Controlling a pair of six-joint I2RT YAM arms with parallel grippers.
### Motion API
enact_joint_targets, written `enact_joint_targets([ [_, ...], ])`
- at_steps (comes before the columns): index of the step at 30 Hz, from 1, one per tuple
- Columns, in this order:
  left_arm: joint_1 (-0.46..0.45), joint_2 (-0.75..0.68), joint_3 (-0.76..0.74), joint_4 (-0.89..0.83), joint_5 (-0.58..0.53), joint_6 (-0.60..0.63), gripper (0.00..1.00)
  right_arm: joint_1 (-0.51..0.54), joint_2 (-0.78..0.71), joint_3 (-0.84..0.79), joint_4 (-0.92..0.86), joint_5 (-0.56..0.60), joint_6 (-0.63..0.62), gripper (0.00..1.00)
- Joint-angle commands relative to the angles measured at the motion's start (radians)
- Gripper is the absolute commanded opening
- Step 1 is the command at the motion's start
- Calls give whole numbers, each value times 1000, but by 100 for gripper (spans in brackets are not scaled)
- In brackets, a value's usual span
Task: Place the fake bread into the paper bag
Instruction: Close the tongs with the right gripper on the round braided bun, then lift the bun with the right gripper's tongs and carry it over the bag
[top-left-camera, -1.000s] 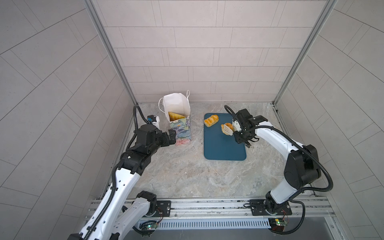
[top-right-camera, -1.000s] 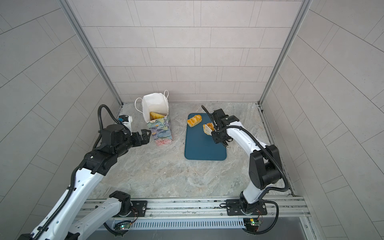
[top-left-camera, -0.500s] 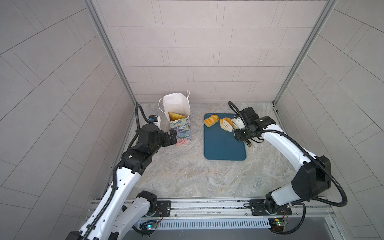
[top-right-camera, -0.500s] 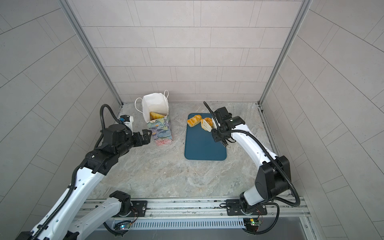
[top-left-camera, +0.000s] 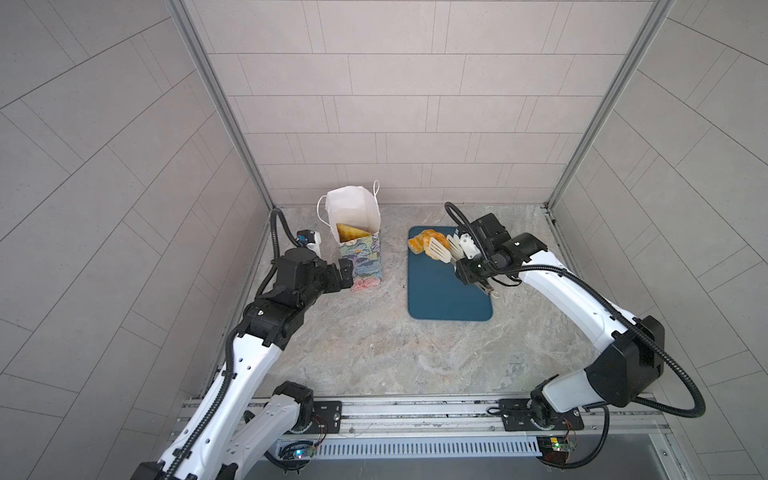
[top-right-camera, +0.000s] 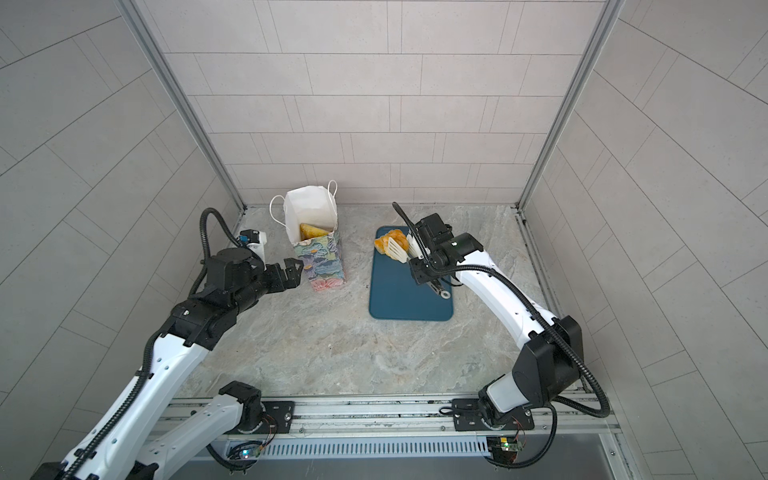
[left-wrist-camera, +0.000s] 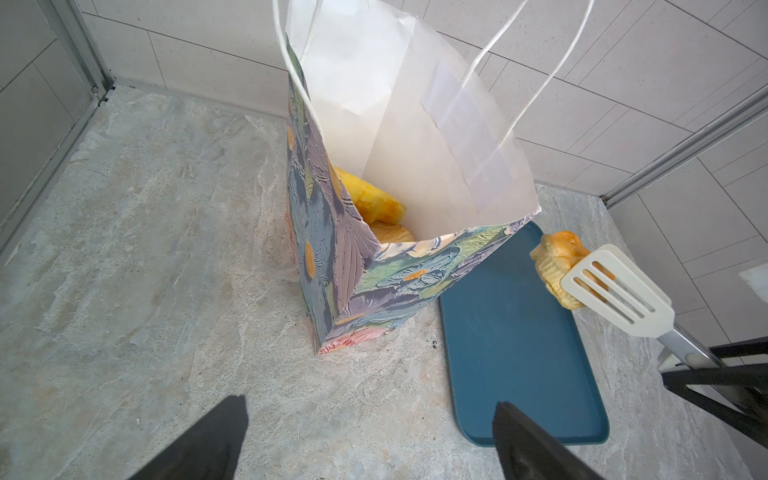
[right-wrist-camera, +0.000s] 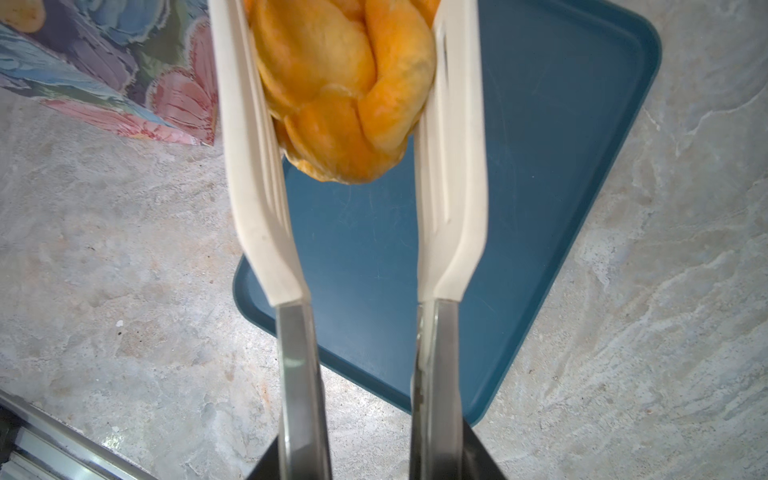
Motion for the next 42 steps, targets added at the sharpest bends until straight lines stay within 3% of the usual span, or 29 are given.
enact_joint_targets([
  [1, -6, -1, 30, -4, -14, -2, 100, 25, -49, 56, 32, -8, 19, 47],
  [34, -7, -1, 33, -4, -16, 2, 100, 253, -31, 289, 170, -45, 5, 48],
  [42, -6, -3, 32, -4, -14, 1, 100, 285, 68, 395, 175, -61, -8, 48],
])
